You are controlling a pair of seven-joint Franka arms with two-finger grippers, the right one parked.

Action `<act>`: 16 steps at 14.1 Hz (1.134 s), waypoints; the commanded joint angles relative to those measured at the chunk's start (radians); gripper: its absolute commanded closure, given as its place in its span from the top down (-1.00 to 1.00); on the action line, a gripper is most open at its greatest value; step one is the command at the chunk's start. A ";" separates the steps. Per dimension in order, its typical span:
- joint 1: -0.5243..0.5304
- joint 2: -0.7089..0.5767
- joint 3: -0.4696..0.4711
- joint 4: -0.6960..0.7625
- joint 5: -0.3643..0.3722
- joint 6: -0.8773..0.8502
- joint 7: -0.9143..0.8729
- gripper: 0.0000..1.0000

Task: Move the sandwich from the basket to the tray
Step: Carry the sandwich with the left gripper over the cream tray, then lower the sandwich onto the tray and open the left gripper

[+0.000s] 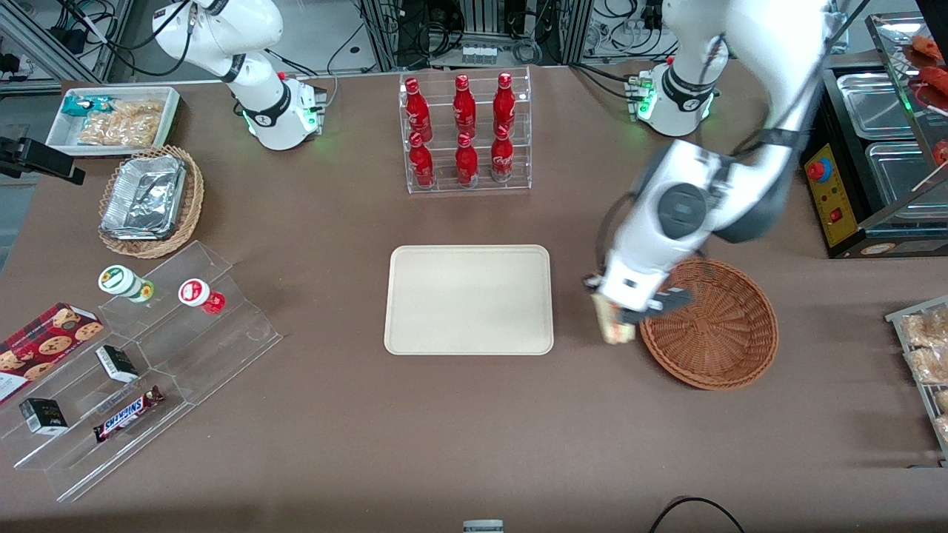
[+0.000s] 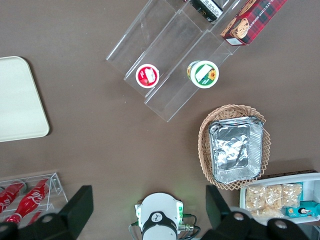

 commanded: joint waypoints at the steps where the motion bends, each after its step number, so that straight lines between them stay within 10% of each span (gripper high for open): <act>1: -0.151 0.174 0.015 0.203 0.014 -0.032 -0.082 -0.66; 11: -0.370 0.470 0.023 0.499 0.147 -0.025 -0.284 -0.46; 13: -0.376 0.478 0.023 0.498 0.149 -0.025 -0.286 -0.05; 15: -0.376 0.478 0.026 0.498 0.150 -0.026 -0.286 0.99; 16: -0.377 0.472 0.026 0.500 0.164 -0.028 -0.286 1.00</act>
